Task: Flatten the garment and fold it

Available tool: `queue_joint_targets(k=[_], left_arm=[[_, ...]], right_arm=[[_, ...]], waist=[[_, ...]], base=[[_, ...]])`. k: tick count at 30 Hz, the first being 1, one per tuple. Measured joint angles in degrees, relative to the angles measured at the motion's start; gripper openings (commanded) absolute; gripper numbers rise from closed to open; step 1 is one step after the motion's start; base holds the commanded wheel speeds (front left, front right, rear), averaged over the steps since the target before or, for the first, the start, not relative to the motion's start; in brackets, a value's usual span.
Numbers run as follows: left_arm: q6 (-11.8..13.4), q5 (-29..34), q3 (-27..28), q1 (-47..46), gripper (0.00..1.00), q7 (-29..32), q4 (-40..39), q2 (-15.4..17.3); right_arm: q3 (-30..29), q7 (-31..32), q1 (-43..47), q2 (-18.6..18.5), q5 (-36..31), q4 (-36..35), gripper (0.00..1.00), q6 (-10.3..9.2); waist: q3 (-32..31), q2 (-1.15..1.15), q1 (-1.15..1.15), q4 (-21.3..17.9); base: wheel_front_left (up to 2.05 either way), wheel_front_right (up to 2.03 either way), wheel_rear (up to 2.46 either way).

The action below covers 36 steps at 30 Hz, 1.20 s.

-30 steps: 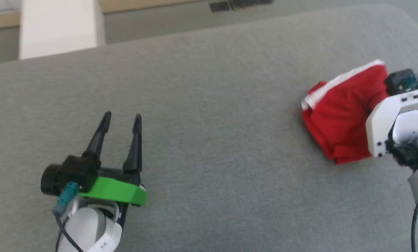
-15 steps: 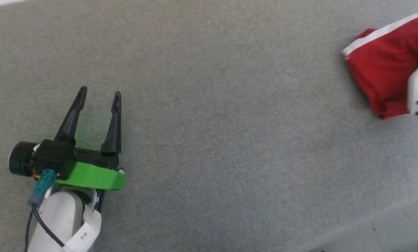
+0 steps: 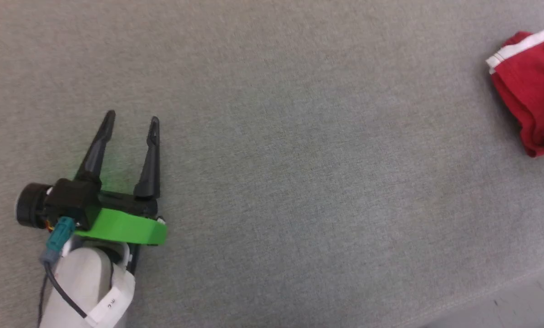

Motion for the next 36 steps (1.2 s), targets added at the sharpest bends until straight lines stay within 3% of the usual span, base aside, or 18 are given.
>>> queue_joint_targets(k=[5,10,17,21,28,36], left_arm=[[0.05,-1.10,-0.40,1.28,1.00,-0.11,2.22,-2.54],[0.11,-1.86,0.20,3.88,1.00,-0.26,3.66,-5.15],[0.05,-3.67,0.75,6.88,1.00,-0.31,5.61,-7.00],[-0.08,-3.88,0.65,7.29,1.00,-0.31,6.47,-7.75],[-0.11,-4.43,0.43,7.72,1.00,-0.31,7.95,-8.36],[-0.11,-4.45,0.11,8.50,1.00,-0.32,9.56,-8.62]], right_arm=[[-2.20,-3.09,2.37,0.18,1.63,-0.33,1.00,-0.01],[1.56,-10.55,8.11,1.04,8.05,-3.74,1.00,-0.01],[9.92,-18.80,18.99,2.38,18.83,-15.08,1.00,-0.01],[11.88,-20.94,25.24,3.25,22.67,-23.95,1.00,-0.01],[9.98,-23.25,36.86,10.03,23.90,-37.83,1.00,-0.01],[13.61,-22.64,45.16,13.23,22.08,-42.22,1.00,-0.01]], waist=[[-3.81,0.00,0.00,1.35],[-8.79,0.00,-0.01,3.18],[-15.75,0.00,-0.01,6.54],[-18.64,0.00,-0.02,9.50],[-22.30,0.00,-0.01,15.37],[-25.50,0.00,-0.01,20.57]], base=[[0.00,0.00,0.00],[0.00,0.00,0.00],[0.00,0.00,0.00],[0.00,0.00,0.00],[0.00,0.00,0.00],[0.00,0.00,0.00]])
